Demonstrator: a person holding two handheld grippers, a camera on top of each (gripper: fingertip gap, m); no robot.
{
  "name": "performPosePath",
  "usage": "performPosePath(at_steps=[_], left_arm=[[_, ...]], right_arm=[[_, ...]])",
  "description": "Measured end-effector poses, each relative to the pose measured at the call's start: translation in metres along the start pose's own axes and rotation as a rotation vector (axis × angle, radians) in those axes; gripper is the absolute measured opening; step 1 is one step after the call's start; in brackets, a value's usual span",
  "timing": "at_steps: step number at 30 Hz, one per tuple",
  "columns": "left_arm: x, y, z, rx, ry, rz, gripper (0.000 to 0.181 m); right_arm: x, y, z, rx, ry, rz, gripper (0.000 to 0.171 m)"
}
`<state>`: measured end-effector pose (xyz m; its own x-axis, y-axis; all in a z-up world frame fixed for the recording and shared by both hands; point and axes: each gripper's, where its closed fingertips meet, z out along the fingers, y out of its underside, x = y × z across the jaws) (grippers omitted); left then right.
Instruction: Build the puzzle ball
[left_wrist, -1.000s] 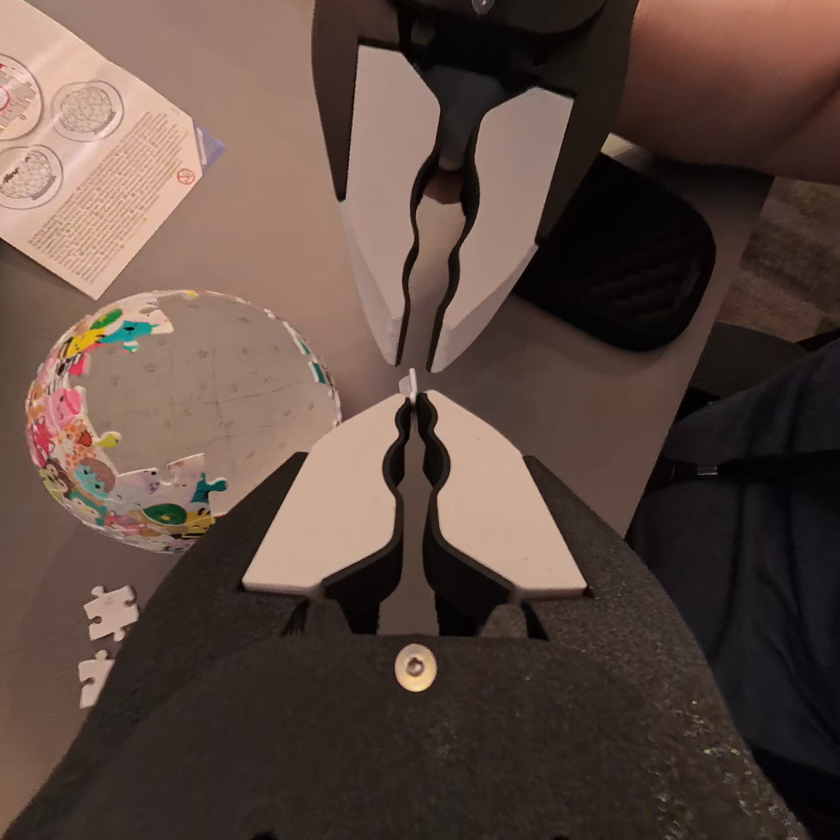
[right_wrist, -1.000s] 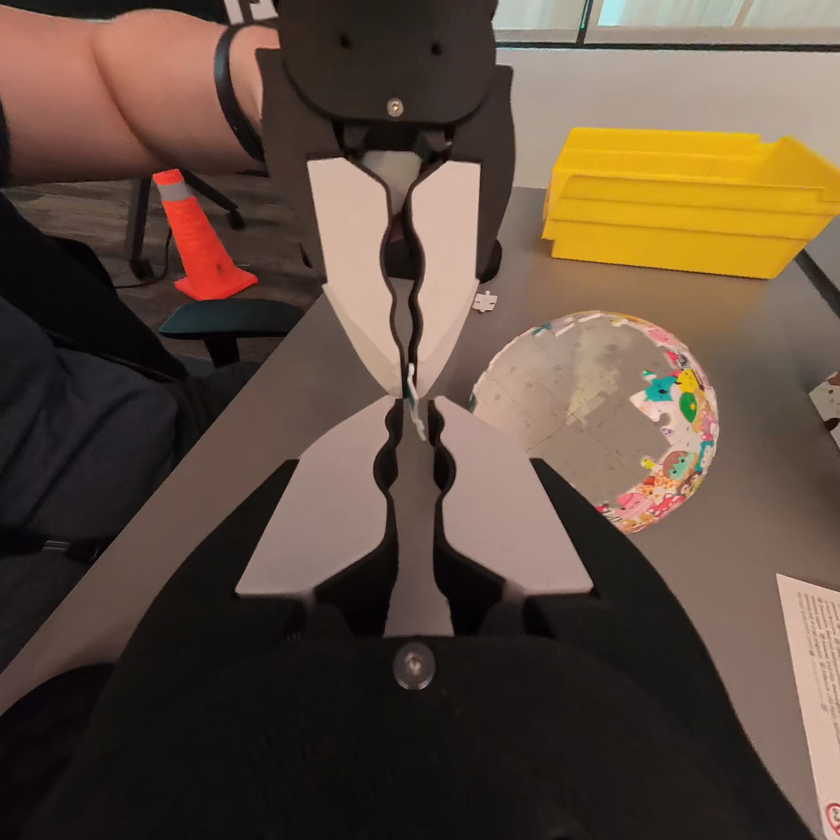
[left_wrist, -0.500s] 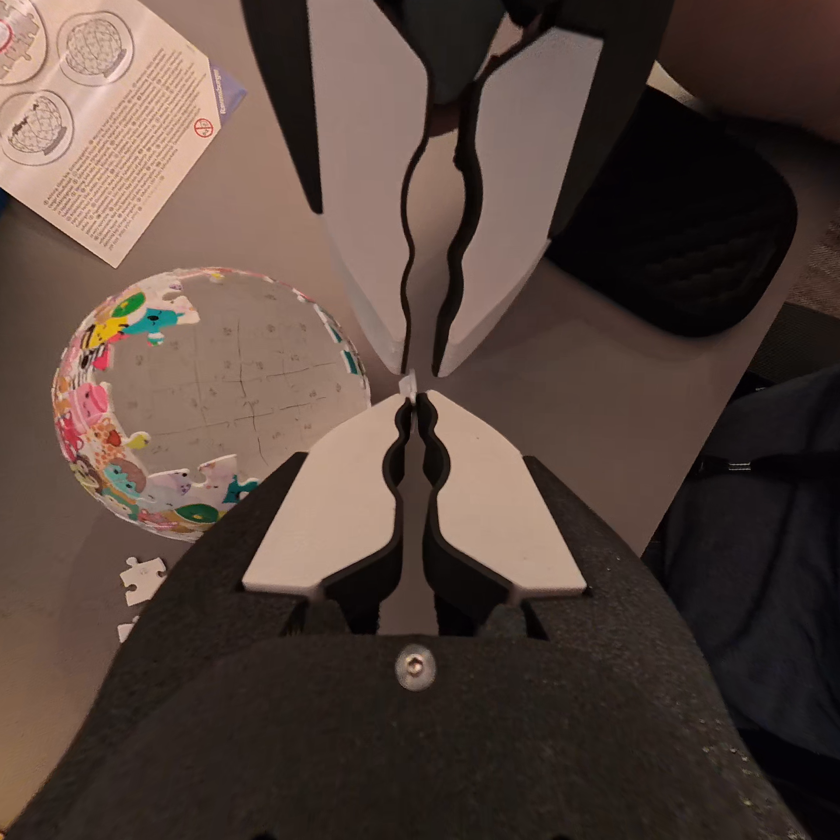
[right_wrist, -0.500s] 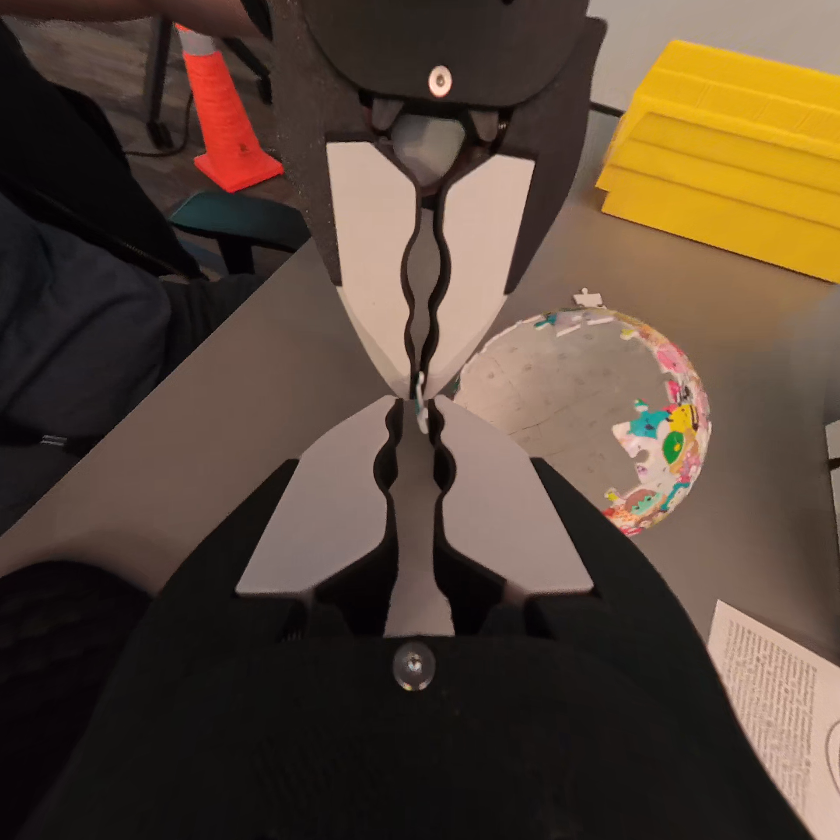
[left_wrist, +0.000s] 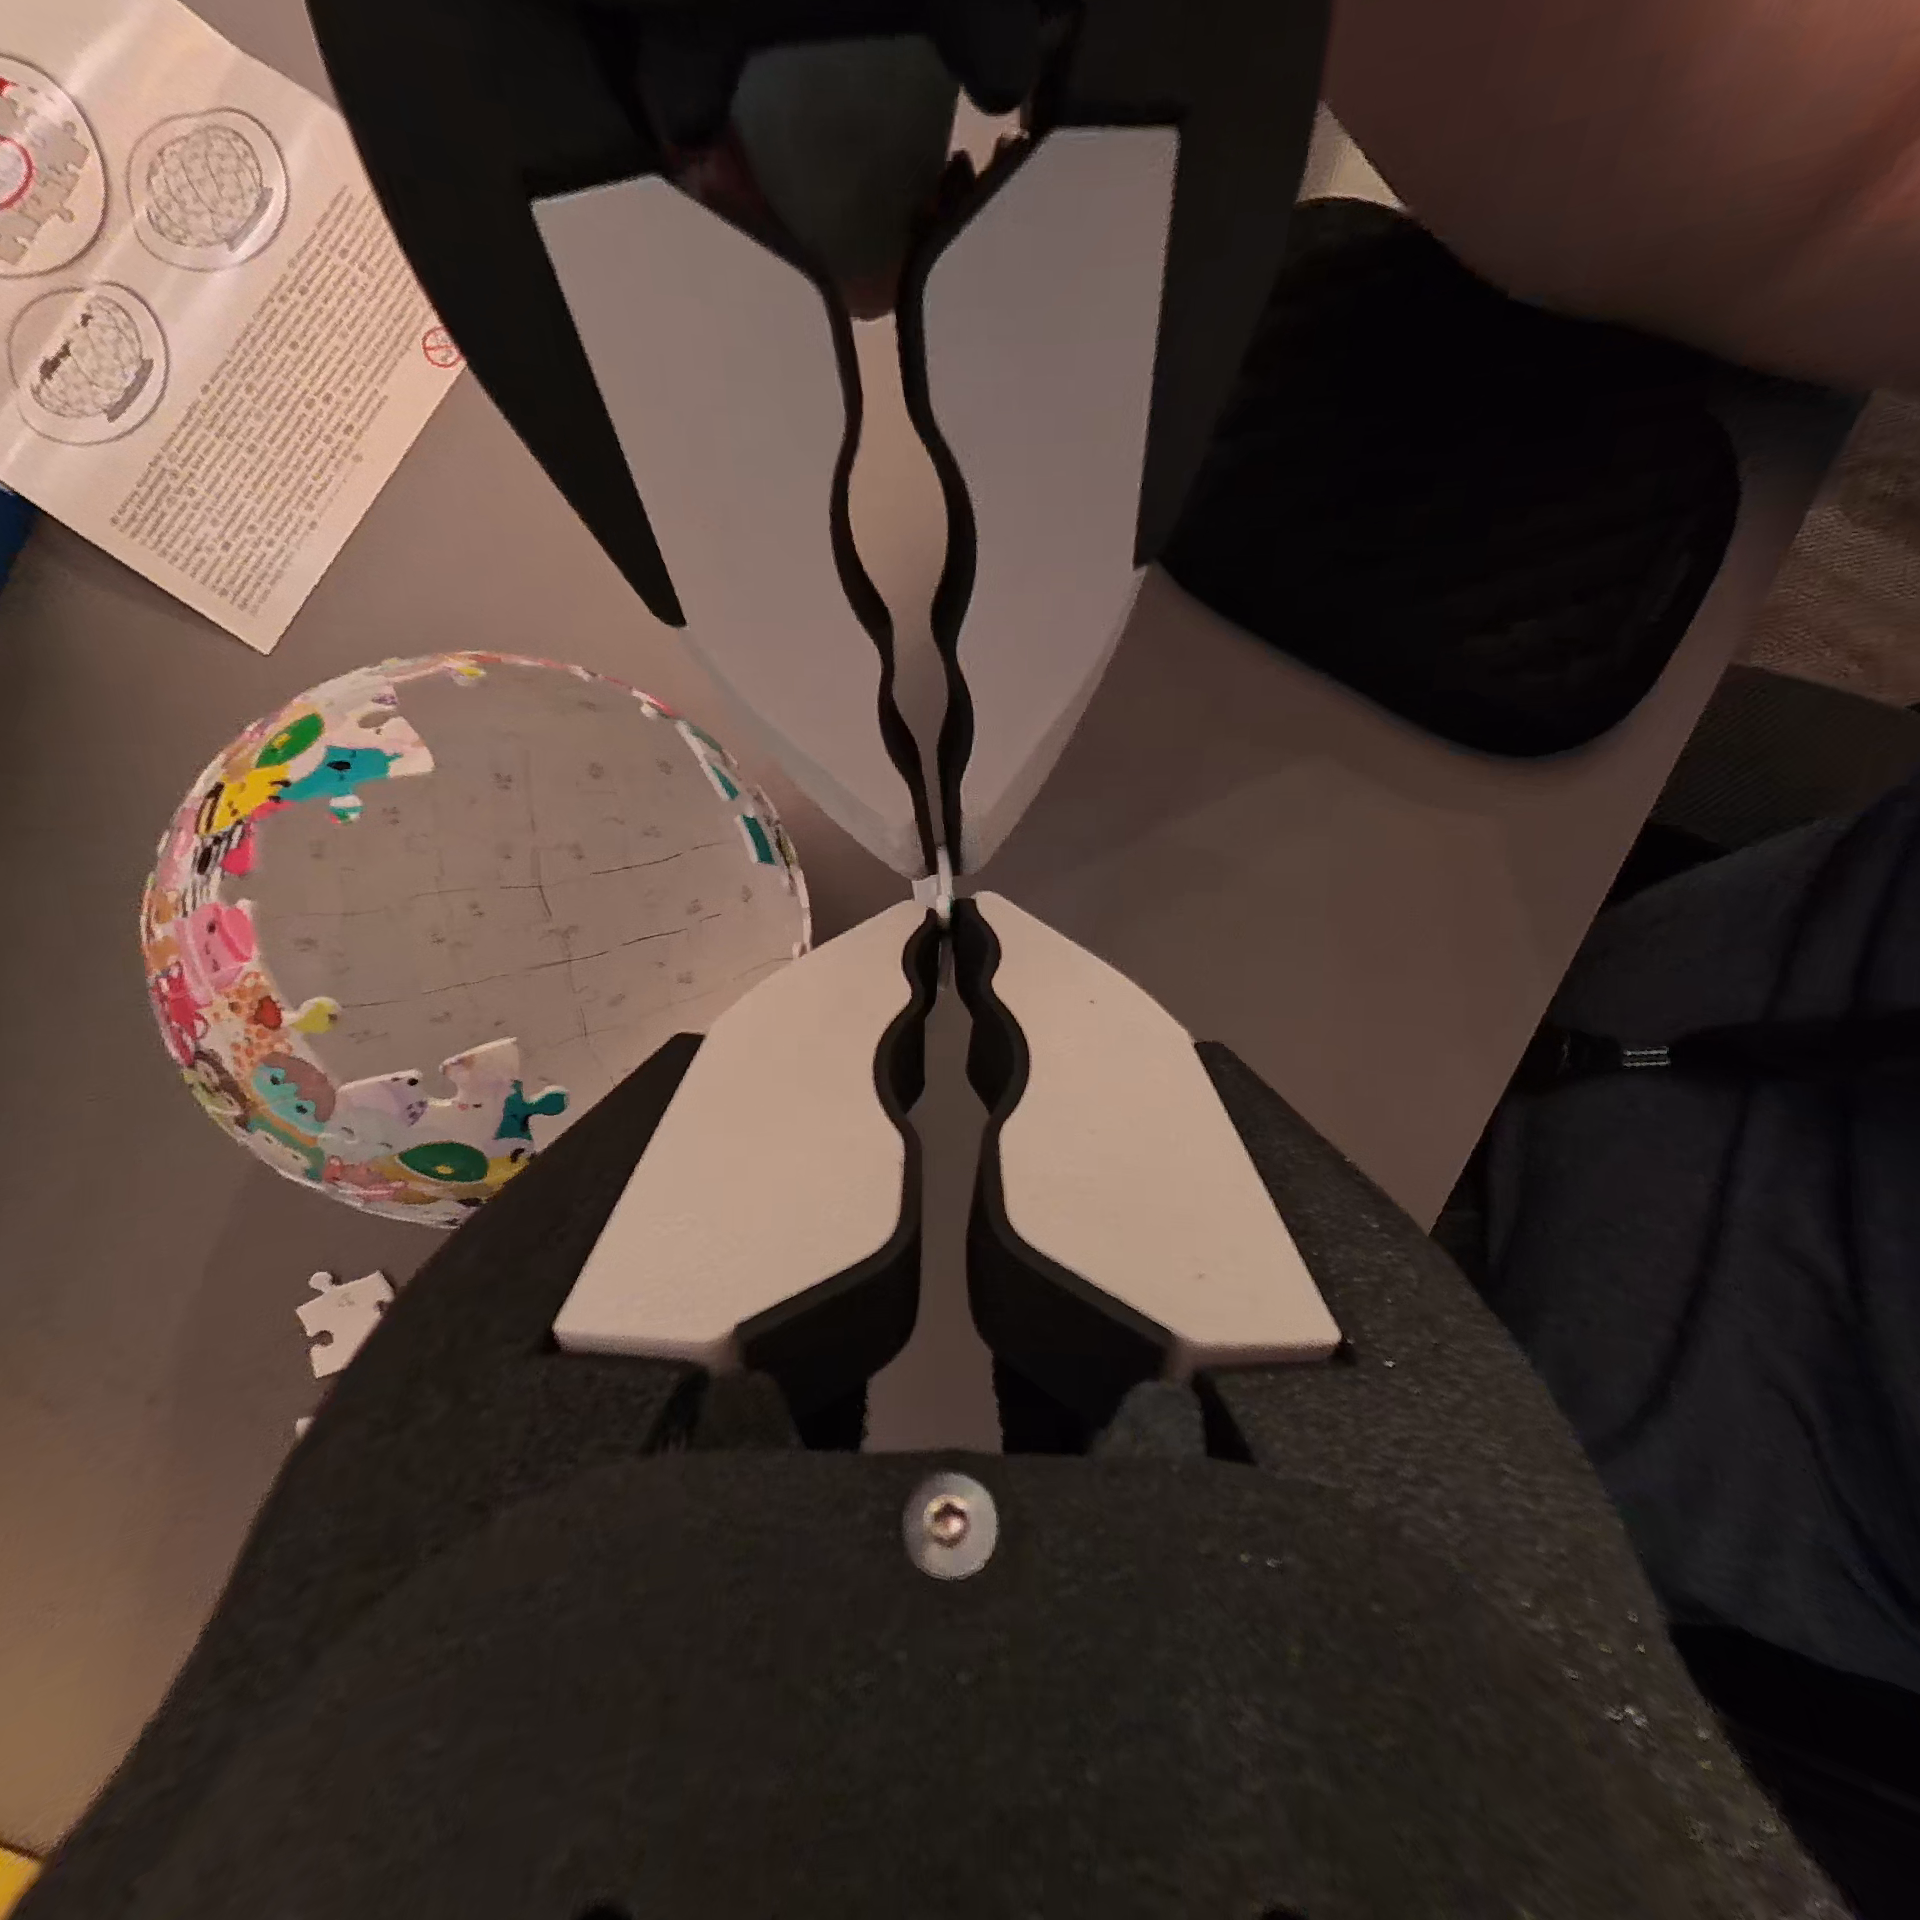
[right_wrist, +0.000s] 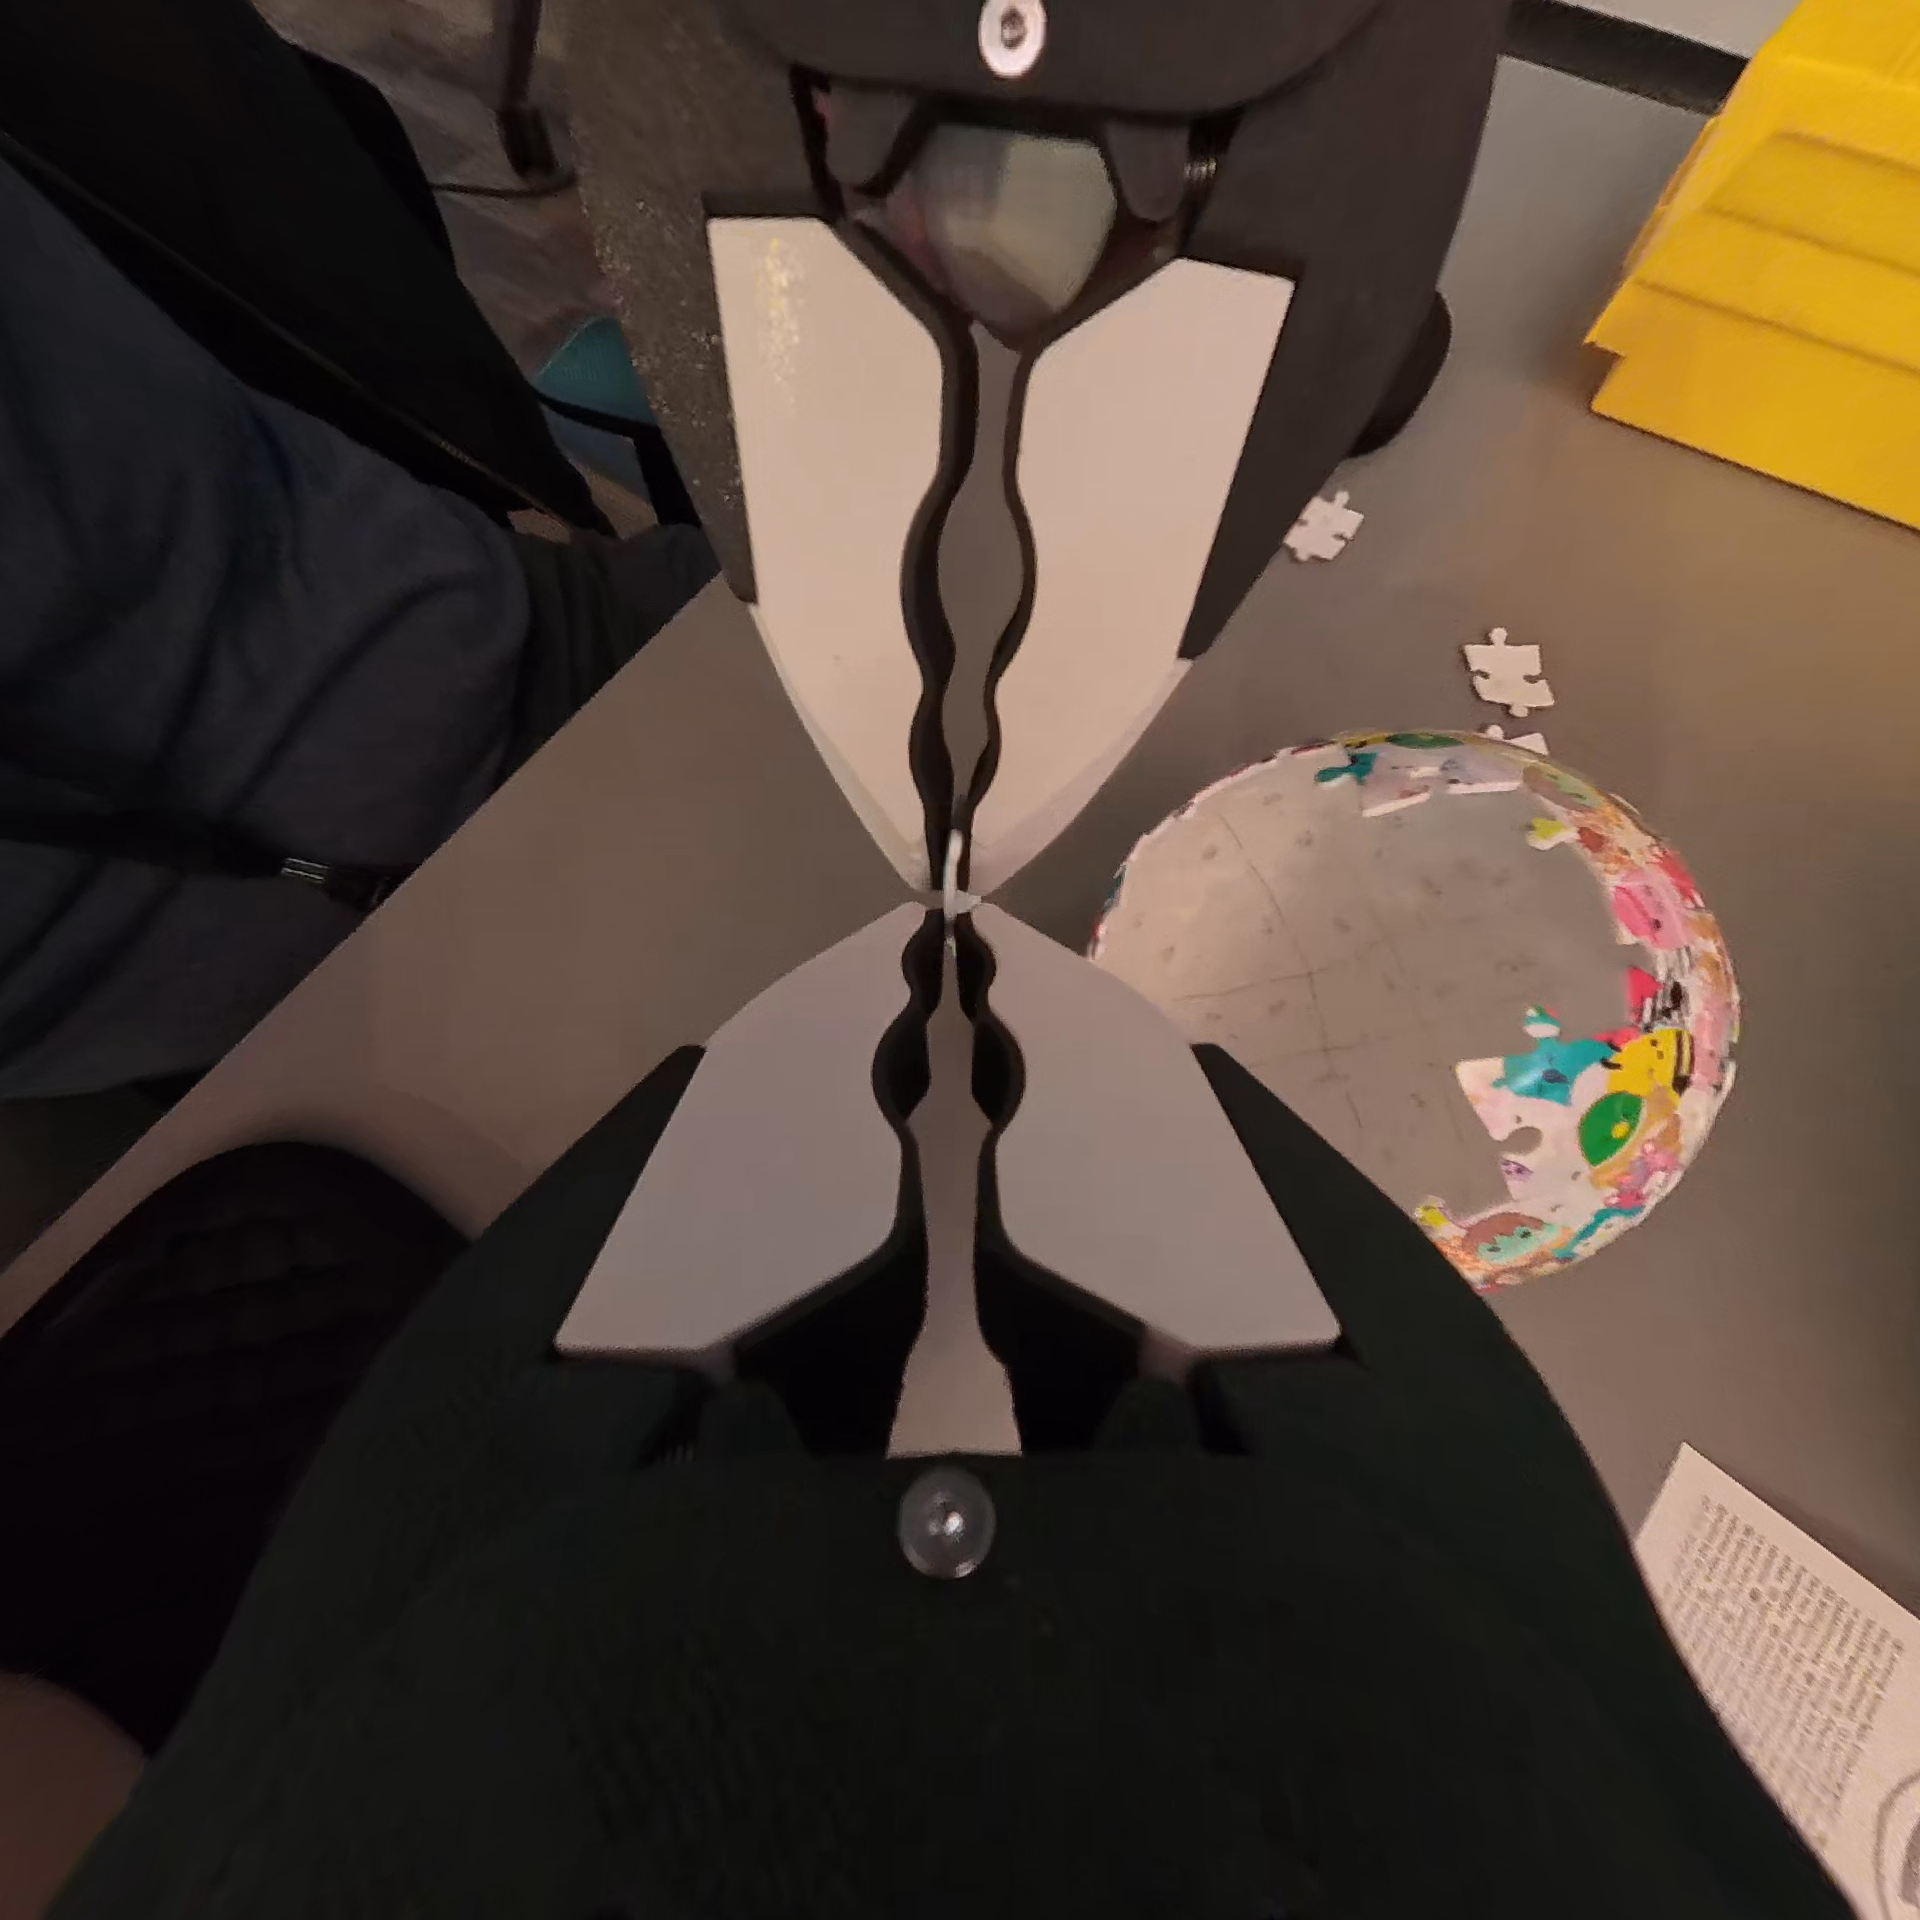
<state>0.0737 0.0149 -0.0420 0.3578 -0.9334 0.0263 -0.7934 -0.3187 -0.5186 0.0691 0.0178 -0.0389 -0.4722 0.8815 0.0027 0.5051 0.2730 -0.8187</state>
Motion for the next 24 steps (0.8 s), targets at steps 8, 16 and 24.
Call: performPosePath(at_steps=[8, 16, 24], left_arm=[[-0.003, -0.002, -0.009, 0.280, -0.027, -0.107, 0.019], [0.005, -0.005, -0.001, 0.346, 0.013, -0.080, 0.003], [-0.003, -0.005, -0.001, 0.322, -0.037, -0.064, 0.003]], right_arm=[[-0.001, -0.016, -0.015, 0.145, -0.032, 0.025, 0.003], [0.000, -0.025, -0.023, 0.153, -0.010, -0.015, 0.015], [0.008, -0.026, -0.020, -0.049, -0.097, 0.029, 0.009]])
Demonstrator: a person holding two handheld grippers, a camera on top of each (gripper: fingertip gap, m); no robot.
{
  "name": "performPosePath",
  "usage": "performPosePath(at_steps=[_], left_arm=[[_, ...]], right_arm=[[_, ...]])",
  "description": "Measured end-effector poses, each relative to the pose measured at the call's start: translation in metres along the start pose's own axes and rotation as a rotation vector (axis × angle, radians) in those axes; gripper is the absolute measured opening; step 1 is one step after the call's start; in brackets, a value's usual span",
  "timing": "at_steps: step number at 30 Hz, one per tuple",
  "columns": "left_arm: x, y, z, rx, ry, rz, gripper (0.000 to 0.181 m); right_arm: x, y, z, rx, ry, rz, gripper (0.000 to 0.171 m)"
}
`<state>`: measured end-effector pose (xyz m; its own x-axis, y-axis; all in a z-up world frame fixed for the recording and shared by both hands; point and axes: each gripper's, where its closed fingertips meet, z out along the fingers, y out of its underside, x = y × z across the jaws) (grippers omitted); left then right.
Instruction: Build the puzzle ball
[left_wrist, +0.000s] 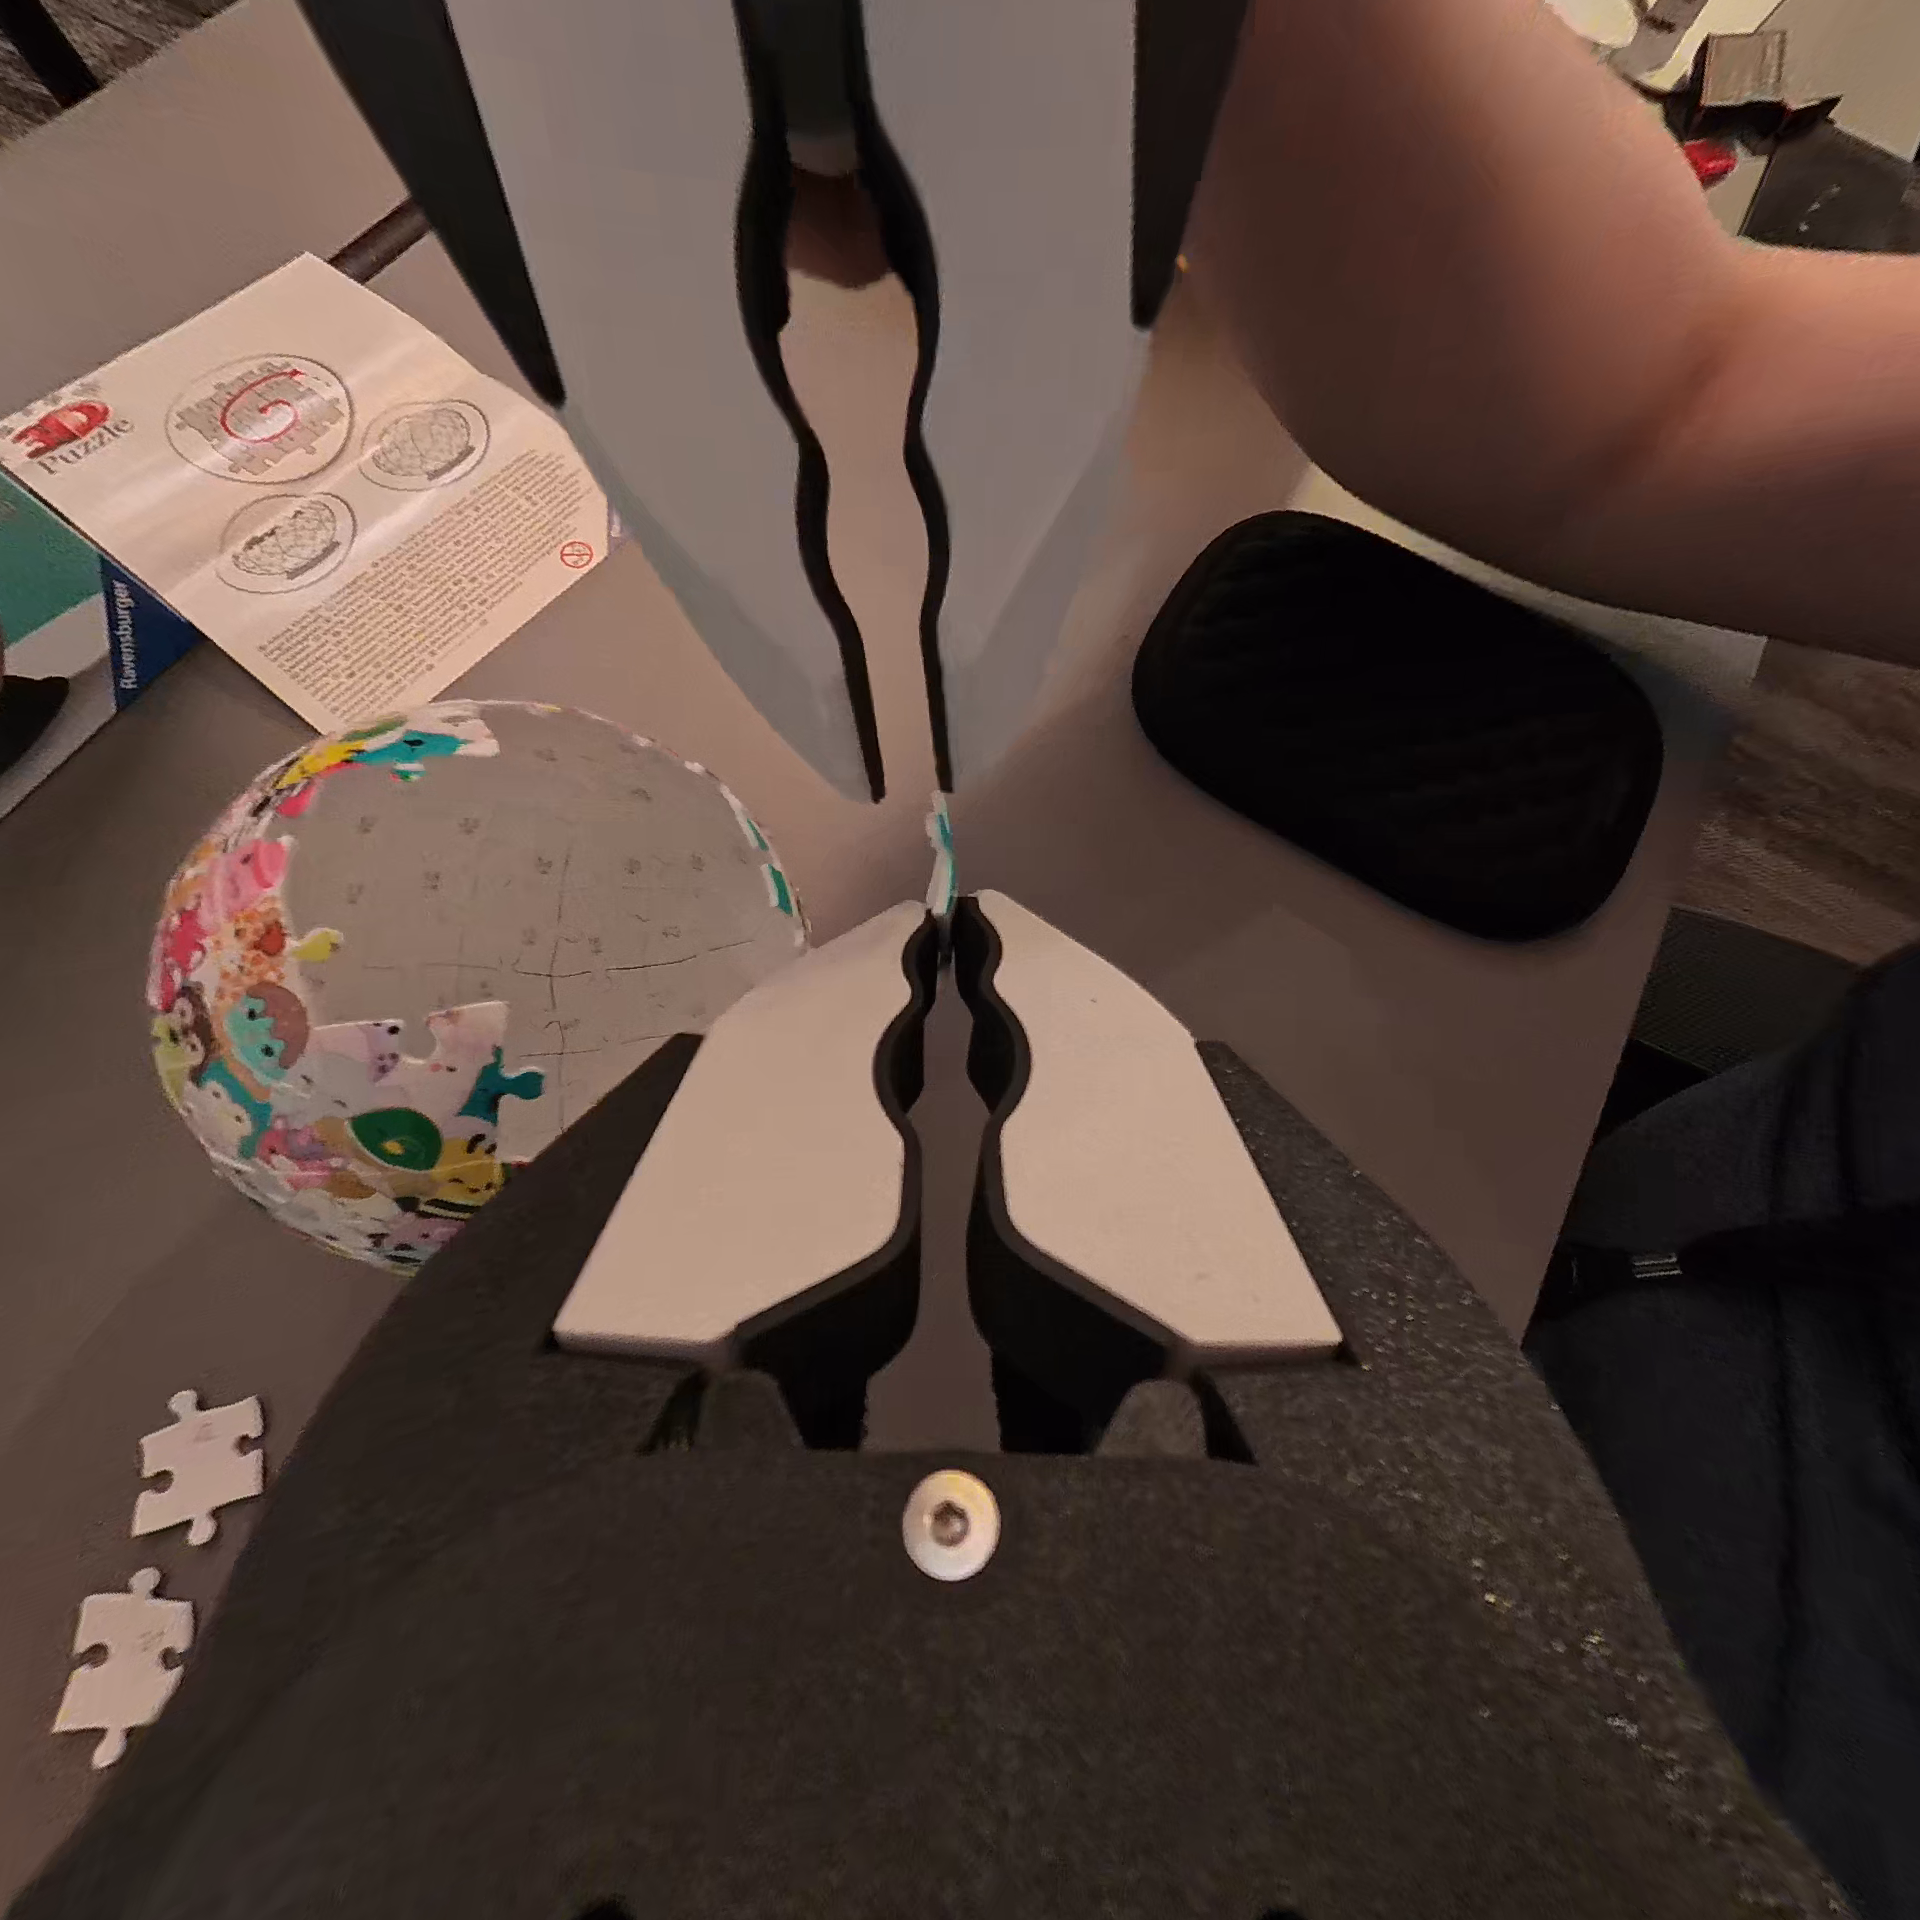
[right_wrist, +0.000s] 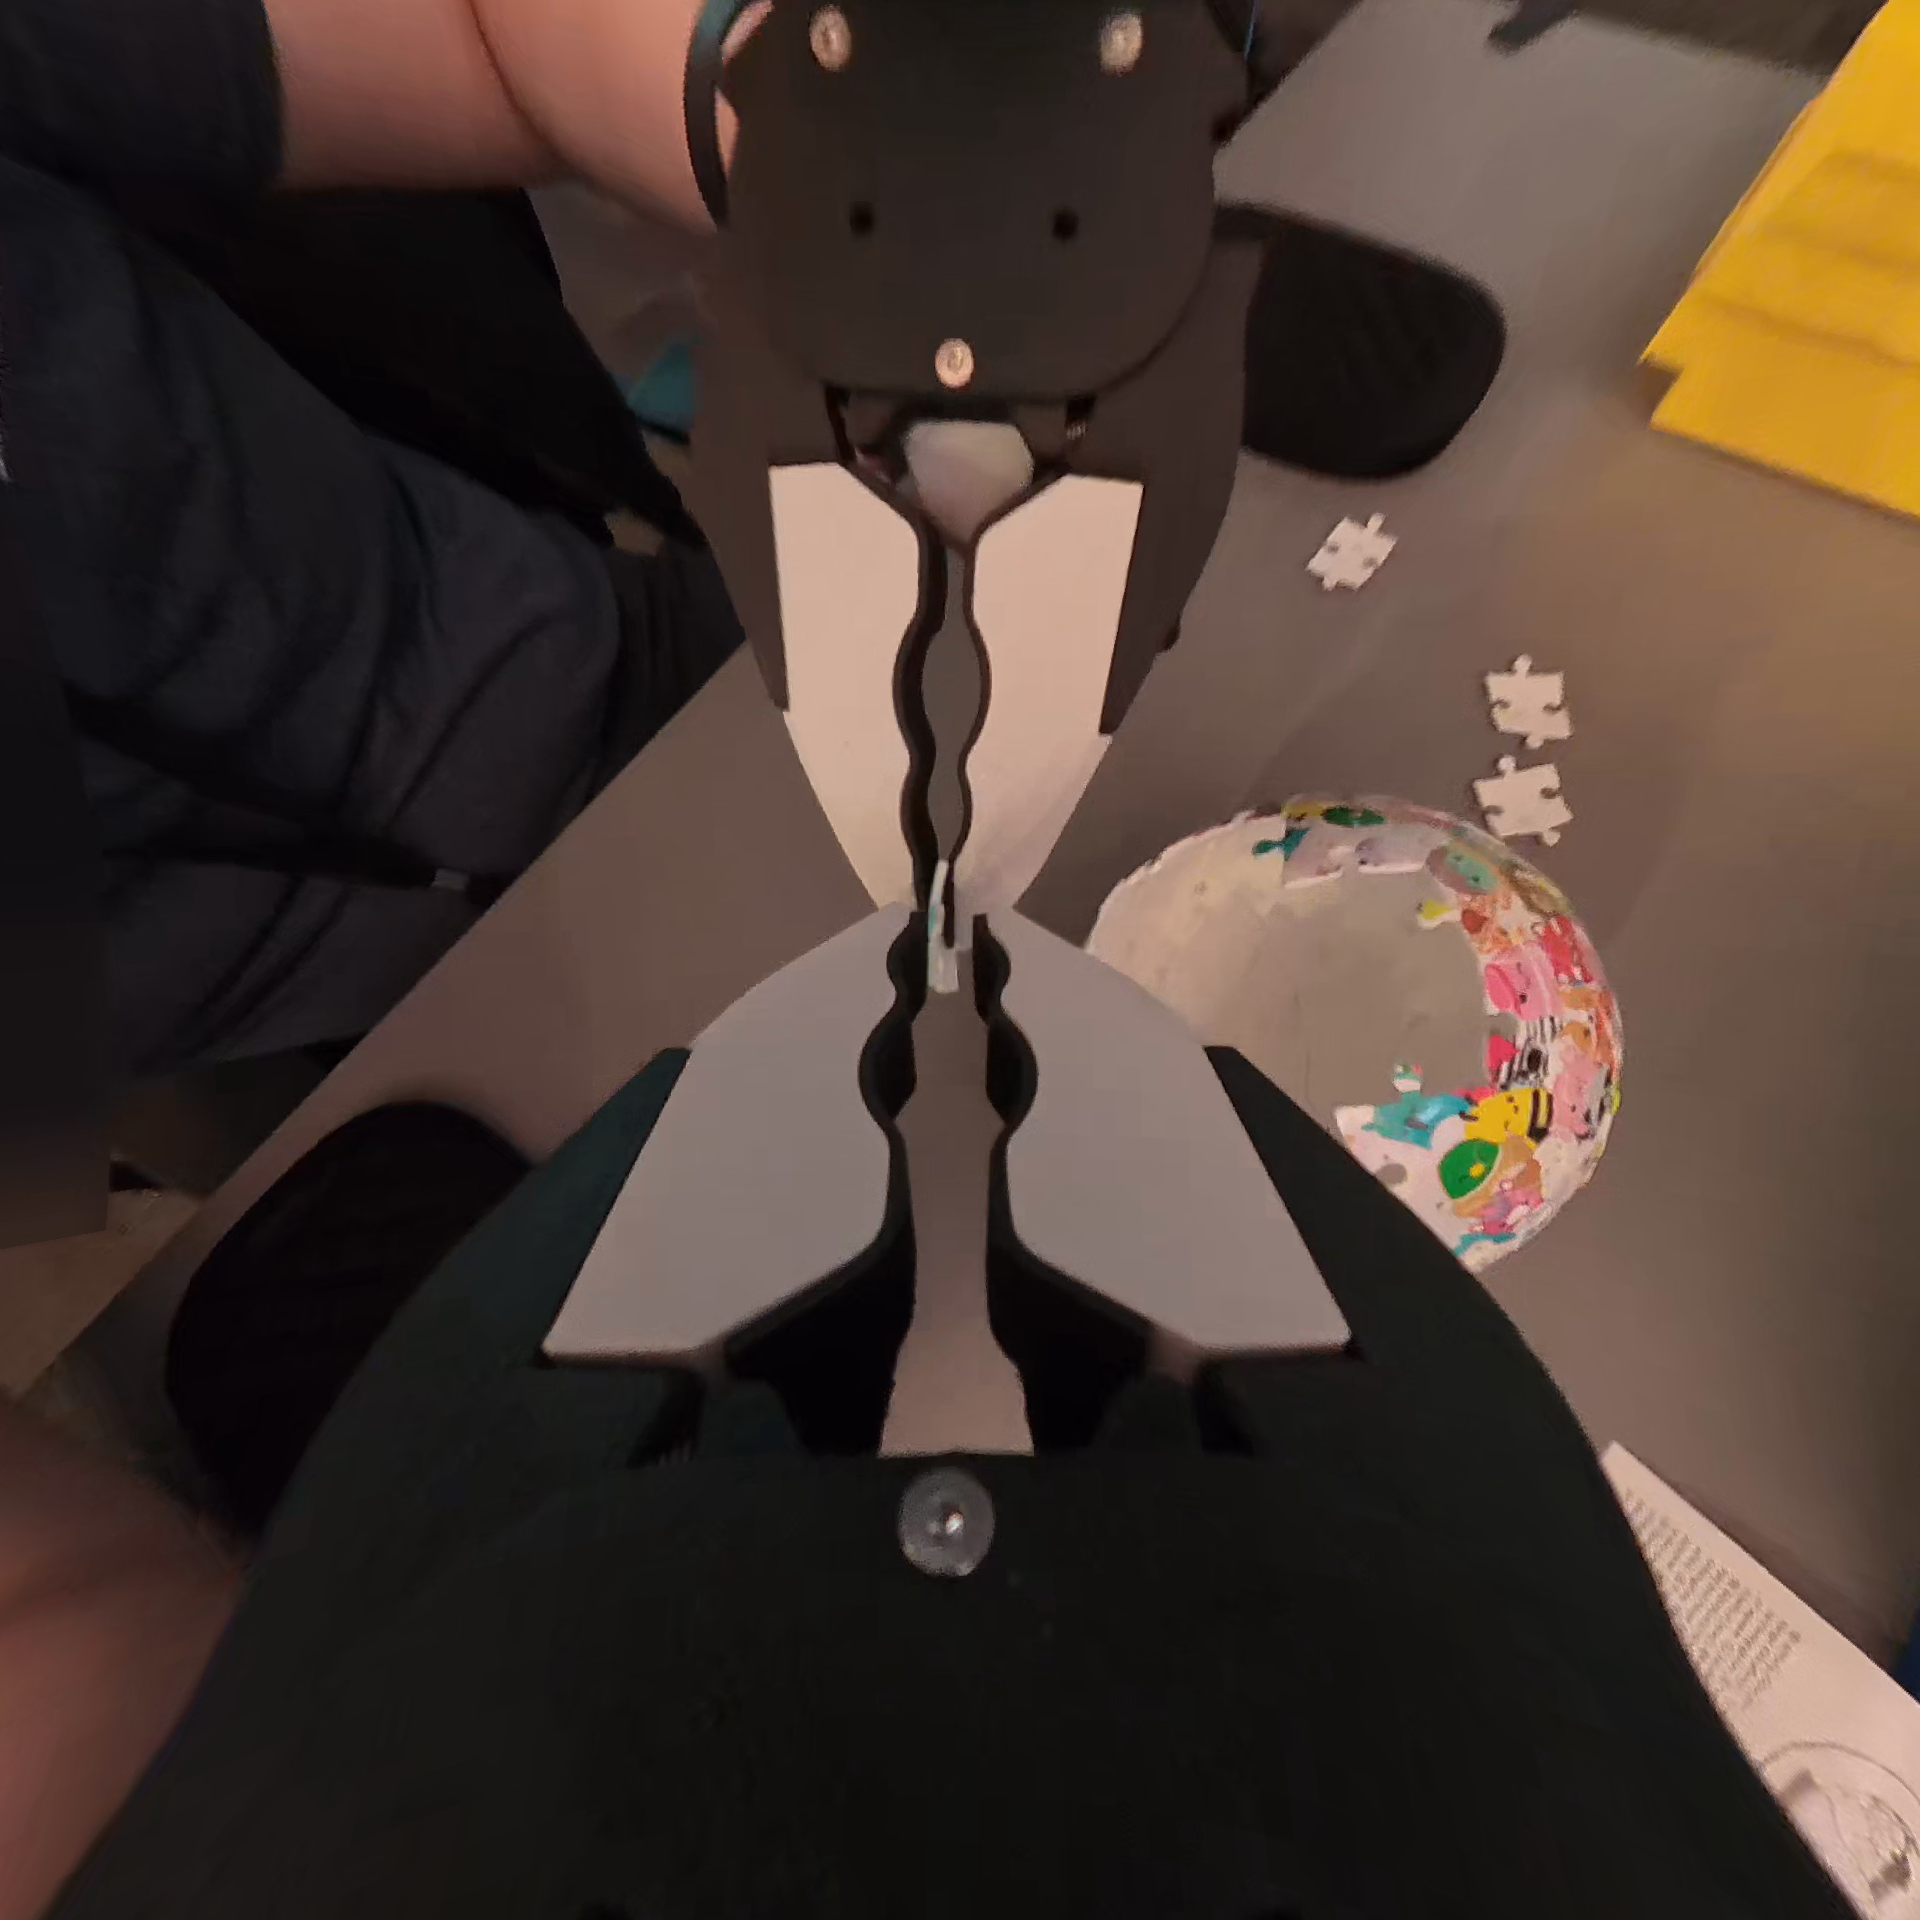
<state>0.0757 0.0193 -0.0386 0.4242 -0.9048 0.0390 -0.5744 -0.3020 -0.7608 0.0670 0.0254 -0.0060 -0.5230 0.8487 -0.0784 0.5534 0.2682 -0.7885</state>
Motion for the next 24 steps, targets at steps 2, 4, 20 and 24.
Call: performPosePath(at_steps=[2, 4, 20, 24], left_arm=[[-0.002, 0.002, 0.000, -0.008, -0.007, 0.001, 0.003], [-0.004, 0.006, 0.002, -0.022, -0.012, 0.006, 0.003], [-0.006, 0.013, 0.000, -0.045, -0.011, 0.022, 0.003], [-0.007, 0.012, 0.000, -0.047, -0.017, 0.028, 0.003]], right_arm=[[0.001, 0.002, 0.001, -0.036, -0.019, 0.014, 0.006], [0.001, 0.001, 0.004, -0.050, -0.037, 0.022, 0.006], [0.004, 0.008, 0.015, -0.158, -0.026, -0.003, 0.003], [0.002, 0.005, 0.016, -0.143, -0.051, 0.007, 0.008]])
